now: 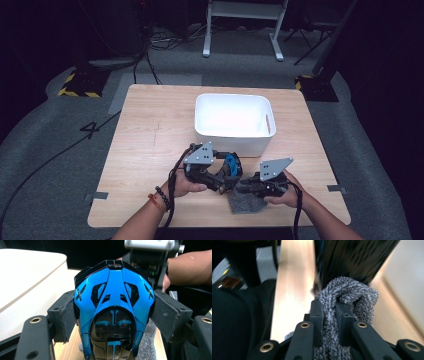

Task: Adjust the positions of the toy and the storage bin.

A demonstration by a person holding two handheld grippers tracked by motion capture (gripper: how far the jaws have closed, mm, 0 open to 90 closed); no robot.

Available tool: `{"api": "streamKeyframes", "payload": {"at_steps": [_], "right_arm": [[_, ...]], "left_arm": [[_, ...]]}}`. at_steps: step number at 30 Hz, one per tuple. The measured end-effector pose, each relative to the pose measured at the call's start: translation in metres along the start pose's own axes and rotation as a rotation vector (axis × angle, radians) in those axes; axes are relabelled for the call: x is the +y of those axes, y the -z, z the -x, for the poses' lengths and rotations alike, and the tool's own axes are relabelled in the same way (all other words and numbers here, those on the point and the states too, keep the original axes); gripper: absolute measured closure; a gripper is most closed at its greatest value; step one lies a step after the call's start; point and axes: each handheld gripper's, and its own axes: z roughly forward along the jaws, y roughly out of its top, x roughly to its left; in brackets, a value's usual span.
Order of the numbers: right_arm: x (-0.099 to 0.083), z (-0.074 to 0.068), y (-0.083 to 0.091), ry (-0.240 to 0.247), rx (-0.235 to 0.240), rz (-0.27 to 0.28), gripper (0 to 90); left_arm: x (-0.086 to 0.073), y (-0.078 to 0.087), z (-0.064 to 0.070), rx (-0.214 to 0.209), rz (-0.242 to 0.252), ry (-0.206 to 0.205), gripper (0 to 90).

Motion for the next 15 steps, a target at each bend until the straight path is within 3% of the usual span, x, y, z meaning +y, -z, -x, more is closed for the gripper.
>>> {"api": "streamKeyframes", "payload": {"at_steps": [7, 10, 12, 15], "right_arm": [[-0.01, -0.002, -0.019, 0.008, 0.025, -0.108, 78.3], [-0.01, -0.001, -0.023, 0.009, -0.006, -0.141, 78.2], [-0.006, 0.004, -0.013, 0.001, -0.077, -0.108, 78.2], [-0.001, 0.016, 0.01, -0.069, -0.156, 0.031, 78.2]], "left_arm": [[0.009, 0.014, 0.003, -0.002, 0.061, -0.008, 26.0], [0.011, 0.018, 0.005, -0.01, 0.074, -0.012, 26.1], [0.01, 0.018, 0.007, -0.024, 0.07, -0.009, 26.0], [0.008, 0.012, 0.008, -0.043, 0.051, -0.009, 26.0]]}}
